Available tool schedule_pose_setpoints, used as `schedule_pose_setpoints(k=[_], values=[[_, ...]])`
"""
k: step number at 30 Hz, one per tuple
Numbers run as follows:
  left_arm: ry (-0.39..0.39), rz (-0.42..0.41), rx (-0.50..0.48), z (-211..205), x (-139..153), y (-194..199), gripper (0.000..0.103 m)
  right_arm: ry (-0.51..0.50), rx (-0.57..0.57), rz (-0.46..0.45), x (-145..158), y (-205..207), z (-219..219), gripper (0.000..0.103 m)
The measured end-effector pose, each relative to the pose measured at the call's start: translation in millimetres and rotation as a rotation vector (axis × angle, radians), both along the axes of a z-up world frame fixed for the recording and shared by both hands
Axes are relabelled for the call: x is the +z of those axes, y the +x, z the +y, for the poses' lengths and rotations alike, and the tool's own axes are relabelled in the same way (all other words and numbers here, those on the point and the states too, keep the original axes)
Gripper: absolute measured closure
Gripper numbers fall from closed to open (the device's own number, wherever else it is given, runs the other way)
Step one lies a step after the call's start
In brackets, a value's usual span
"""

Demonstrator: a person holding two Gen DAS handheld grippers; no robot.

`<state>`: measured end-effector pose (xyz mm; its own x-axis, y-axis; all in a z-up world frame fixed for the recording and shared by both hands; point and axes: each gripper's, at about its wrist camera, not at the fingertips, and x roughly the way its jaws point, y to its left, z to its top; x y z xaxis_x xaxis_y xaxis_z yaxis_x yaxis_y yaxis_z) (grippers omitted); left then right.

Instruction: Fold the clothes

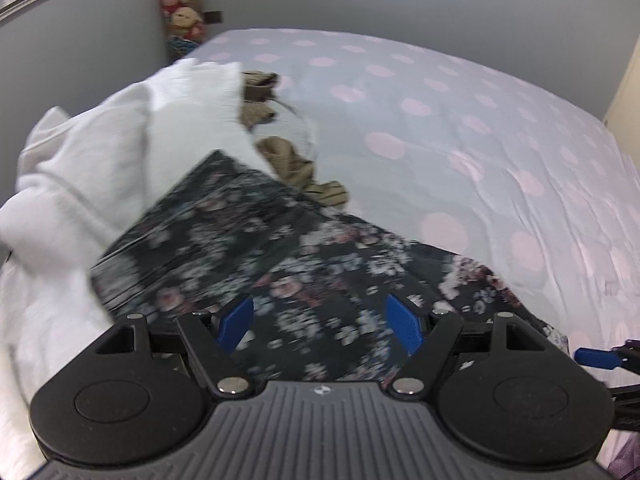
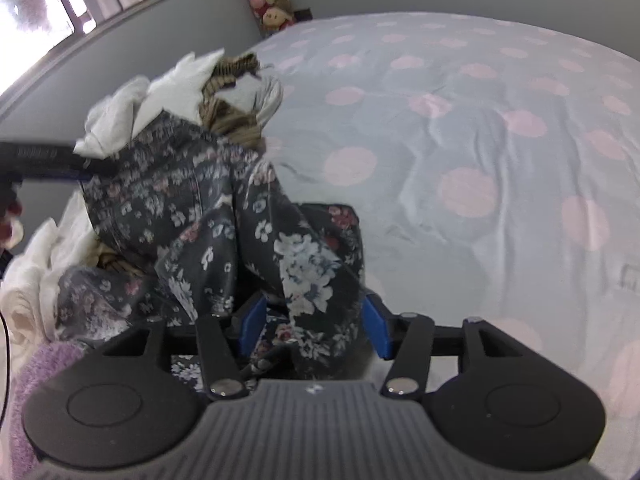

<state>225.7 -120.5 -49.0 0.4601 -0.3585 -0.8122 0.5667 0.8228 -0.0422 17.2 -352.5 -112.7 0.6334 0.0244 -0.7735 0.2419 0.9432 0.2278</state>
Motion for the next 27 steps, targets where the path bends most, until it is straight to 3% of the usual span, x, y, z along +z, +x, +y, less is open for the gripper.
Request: schedule_pose_setpoints(k=[1, 2, 3, 14, 19, 27], values=[[0.006, 0.003, -0.01, -7, -1, 0, 0.031, -0.009, -0.014, 0.026, -6, 4, -1, 0.055], [0.013, 0.004, -0.017, -12, -2, 0, 0.031, -0.001, -0.038, 0.014, -8, 3, -6, 0.073], [0.02, 0.002, -0.021, -16, -1, -1, 0.031, 0.009, -0.065, -0.007, -10, 1, -11, 0.097], [0.062, -0.034, -0.03, -40, 22, -22, 0.031, -0.119, -0.2, -0.212, 41, -49, -80, 0.099], [0.069, -0.057, -0.093, -72, 33, -35, 0.031, -0.205, -0.356, -0.199, 56, -92, -131, 0.099], [0.072, -0.025, -0.285, -153, 15, -43, 0.031, -0.164, -0.523, -0.121, 35, -171, -184, 0.099]])
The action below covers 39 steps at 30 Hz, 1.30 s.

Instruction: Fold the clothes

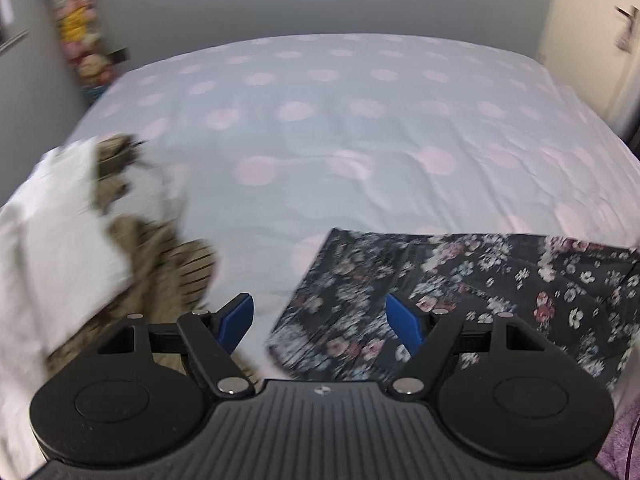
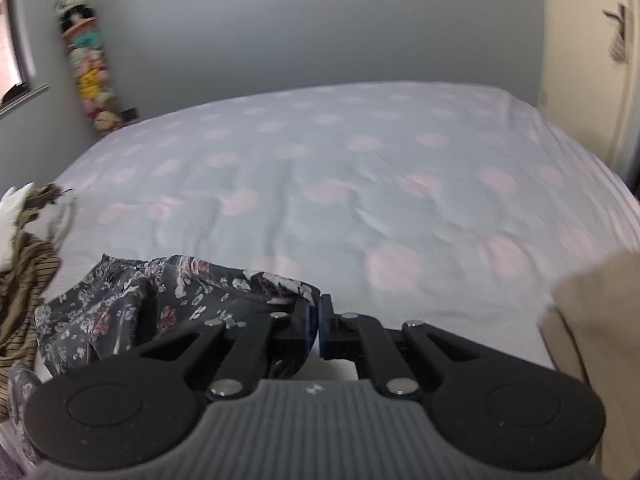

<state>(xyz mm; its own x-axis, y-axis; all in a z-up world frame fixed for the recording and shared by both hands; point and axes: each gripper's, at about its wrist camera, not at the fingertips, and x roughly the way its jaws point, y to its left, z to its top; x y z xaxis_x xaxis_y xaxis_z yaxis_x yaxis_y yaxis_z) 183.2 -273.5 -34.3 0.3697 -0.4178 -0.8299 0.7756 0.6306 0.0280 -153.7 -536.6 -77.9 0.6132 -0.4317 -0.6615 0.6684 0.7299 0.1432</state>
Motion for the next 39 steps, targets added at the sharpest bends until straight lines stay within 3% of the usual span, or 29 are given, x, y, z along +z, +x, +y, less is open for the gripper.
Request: schedule_pose_setpoints(k=[7, 13, 17, 19, 20, 21, 23, 29, 35, 39], values=[[0.058, -0.005, -0.101, -65, -60, 15, 0.032, 0.085, -0.015, 0.031, -33, -14, -7, 0.097], [0.058, 0.061, -0.099, -88, -112, 40, 0.038, 0.134, -0.024, 0.061, -58, -11, -16, 0.095], [0.07, 0.098, -0.075, -93, -134, 51, 0.057, 0.154, -0.023, 0.094, -70, -3, -23, 0.093], [0.052, 0.103, -0.071, -91, -137, 52, 0.06, 0.159, -0.02, 0.105, -74, 1, -25, 0.091], [0.042, 0.103, -0.07, -89, -137, 51, 0.072, 0.162, -0.018, 0.11, -76, 3, -26, 0.091], [0.041, 0.098, -0.072, -88, -137, 50, 0.089, 0.164, -0.016, 0.114, -78, 5, -27, 0.091], [0.059, 0.08, -0.082, -88, -135, 46, 0.101, 0.168, -0.013, 0.121, -80, 9, -28, 0.091], [0.065, 0.074, -0.087, -81, -119, 38, 0.103, 0.162, -0.011, 0.115, -76, 14, -27, 0.09], [0.037, 0.017, -0.1, -51, -65, 13, 0.103, 0.142, -0.001, 0.07, -57, 5, -19, 0.09], [0.012, 0.013, -0.087, -10, -30, -7, 0.103, 0.135, 0.009, 0.054, -49, 0, -12, 0.09]])
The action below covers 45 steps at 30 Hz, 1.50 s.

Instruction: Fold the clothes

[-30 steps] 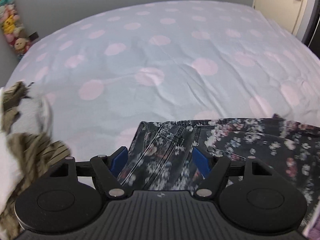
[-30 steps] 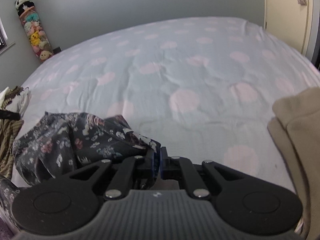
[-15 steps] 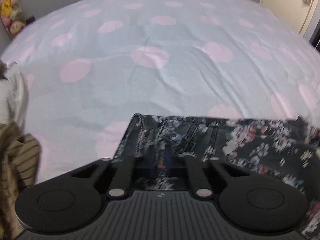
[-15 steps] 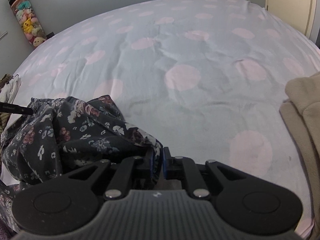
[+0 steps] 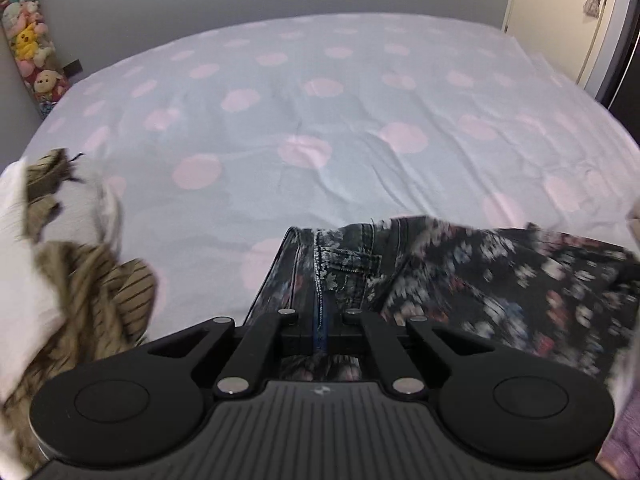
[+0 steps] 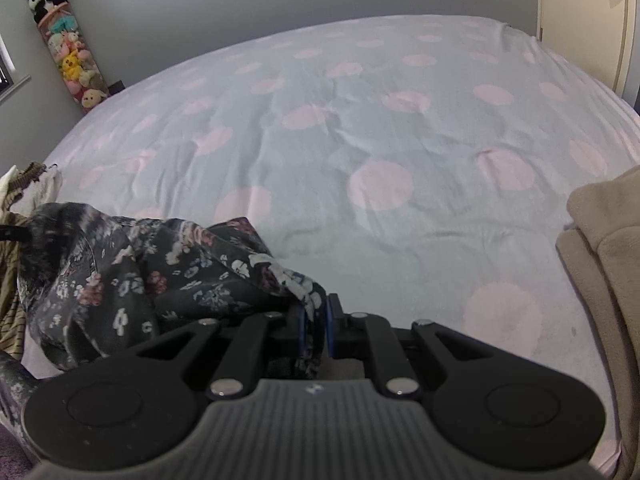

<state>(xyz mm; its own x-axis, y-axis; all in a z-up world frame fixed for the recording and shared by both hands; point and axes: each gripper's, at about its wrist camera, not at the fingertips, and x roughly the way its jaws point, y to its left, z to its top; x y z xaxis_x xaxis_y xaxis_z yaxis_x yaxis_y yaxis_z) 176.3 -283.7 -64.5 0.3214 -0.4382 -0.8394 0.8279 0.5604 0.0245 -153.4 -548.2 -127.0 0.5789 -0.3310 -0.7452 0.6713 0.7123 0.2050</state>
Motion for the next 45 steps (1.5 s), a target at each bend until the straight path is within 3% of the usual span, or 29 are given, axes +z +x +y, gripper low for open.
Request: schedule_pose_setpoints(k=[5, 13, 16, 20, 24, 29, 35, 42, 45], values=[[0.007, 0.001, 0.045, 70, 31, -26, 0.103, -0.005, 0.013, -0.015, 9, -6, 9, 0.087], [0.104, 0.104, 0.154, 165, 19, -63, 0.102, -0.03, 0.047, -0.062, 26, -19, 25, 0.087], [0.089, 0.158, 0.189, 182, 8, -72, 0.102, -0.023, 0.069, -0.071, 30, -19, 33, 0.087], [0.032, 0.173, 0.223, 199, 19, -73, 0.1, -0.019, 0.113, -0.081, 33, -16, 46, 0.087], [-0.015, 0.15, 0.254, 207, 40, -69, 0.081, -0.012, 0.148, -0.086, 35, -13, 60, 0.087], [-0.071, 0.087, 0.295, 209, 53, -62, 0.081, -0.008, 0.175, -0.088, 36, -11, 72, 0.087], [-0.104, 0.11, 0.325, 200, 54, -46, 0.072, -0.013, 0.172, -0.068, 36, -13, 74, 0.082], [-0.152, -0.026, 0.234, 170, 56, -38, 0.071, -0.011, 0.152, -0.042, 32, -13, 68, 0.079], [-0.158, -0.001, 0.178, 148, 53, -27, 0.067, -0.009, 0.138, -0.034, 30, -12, 64, 0.064]])
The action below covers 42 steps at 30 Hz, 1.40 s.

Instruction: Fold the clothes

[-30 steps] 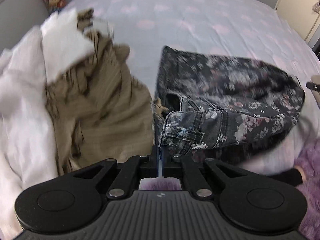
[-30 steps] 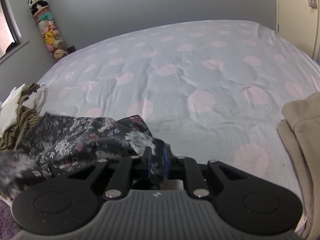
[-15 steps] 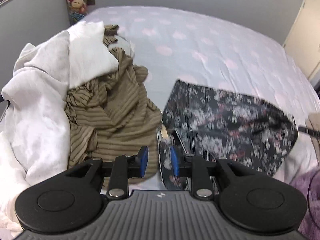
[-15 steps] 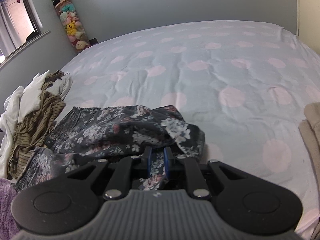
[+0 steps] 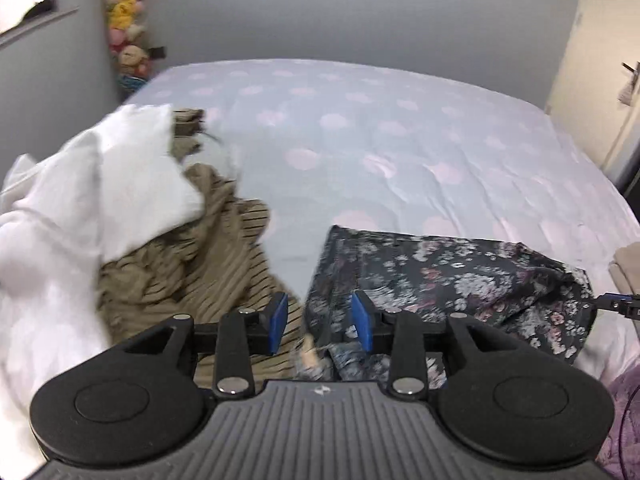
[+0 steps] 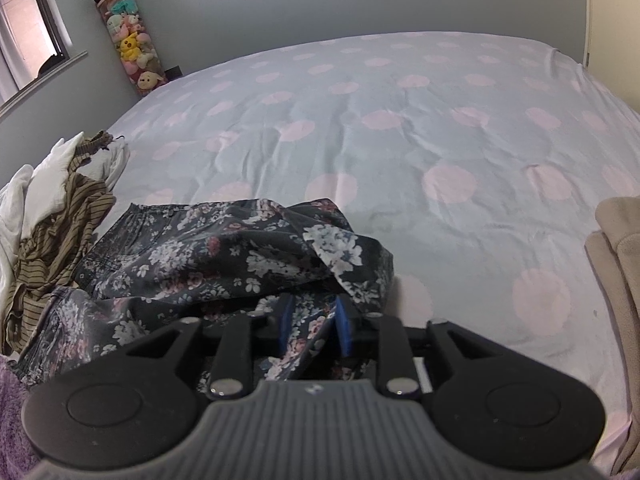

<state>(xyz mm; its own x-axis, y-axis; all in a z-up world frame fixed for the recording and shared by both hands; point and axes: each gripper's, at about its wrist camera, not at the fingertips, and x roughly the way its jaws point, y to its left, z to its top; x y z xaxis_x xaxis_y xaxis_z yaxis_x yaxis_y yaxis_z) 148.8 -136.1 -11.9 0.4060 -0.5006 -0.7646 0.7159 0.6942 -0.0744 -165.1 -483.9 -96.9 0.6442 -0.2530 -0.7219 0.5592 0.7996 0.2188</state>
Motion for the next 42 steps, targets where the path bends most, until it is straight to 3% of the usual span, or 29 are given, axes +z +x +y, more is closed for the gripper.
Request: schedule_pose_setpoints(k=[3, 6, 9, 13, 21, 29, 34, 36, 39, 42], values=[[0.008, 0.017, -0.065, -28, -7, 9, 0.058, 0.001, -0.018, 0.005, -2, 0, -4, 0.052], [0.053, 0.017, -0.143, -63, -20, 18, 0.056, -0.024, -0.033, 0.017, -4, 2, -8, 0.034], [0.111, -0.015, -0.203, -94, -39, 26, 0.056, -0.053, -0.031, 0.049, -10, 6, -12, 0.03], [0.152, -0.021, -0.241, -126, -71, 49, 0.055, -0.054, -0.024, 0.093, -22, 9, -18, 0.026], [0.211, 0.024, -0.24, -163, -135, 100, 0.052, 0.064, -0.053, 0.107, -44, -1, -34, 0.026], [0.227, 0.134, -0.145, -171, -172, 124, 0.052, 0.084, -0.041, 0.124, -55, 7, -40, 0.026], [0.213, 0.067, -0.141, -173, -168, 108, 0.071, 0.101, -0.047, 0.134, -60, 9, -42, 0.026], [0.213, 0.031, -0.117, -171, -158, 104, 0.097, 0.108, -0.05, 0.137, -61, 9, -40, 0.026], [0.149, 0.041, -0.081, -157, -130, 107, 0.097, 0.12, -0.051, 0.143, -64, 9, -36, 0.027], [0.117, -0.049, -0.06, -143, -91, 99, 0.097, 0.138, -0.071, 0.128, -65, 7, -32, 0.029]])
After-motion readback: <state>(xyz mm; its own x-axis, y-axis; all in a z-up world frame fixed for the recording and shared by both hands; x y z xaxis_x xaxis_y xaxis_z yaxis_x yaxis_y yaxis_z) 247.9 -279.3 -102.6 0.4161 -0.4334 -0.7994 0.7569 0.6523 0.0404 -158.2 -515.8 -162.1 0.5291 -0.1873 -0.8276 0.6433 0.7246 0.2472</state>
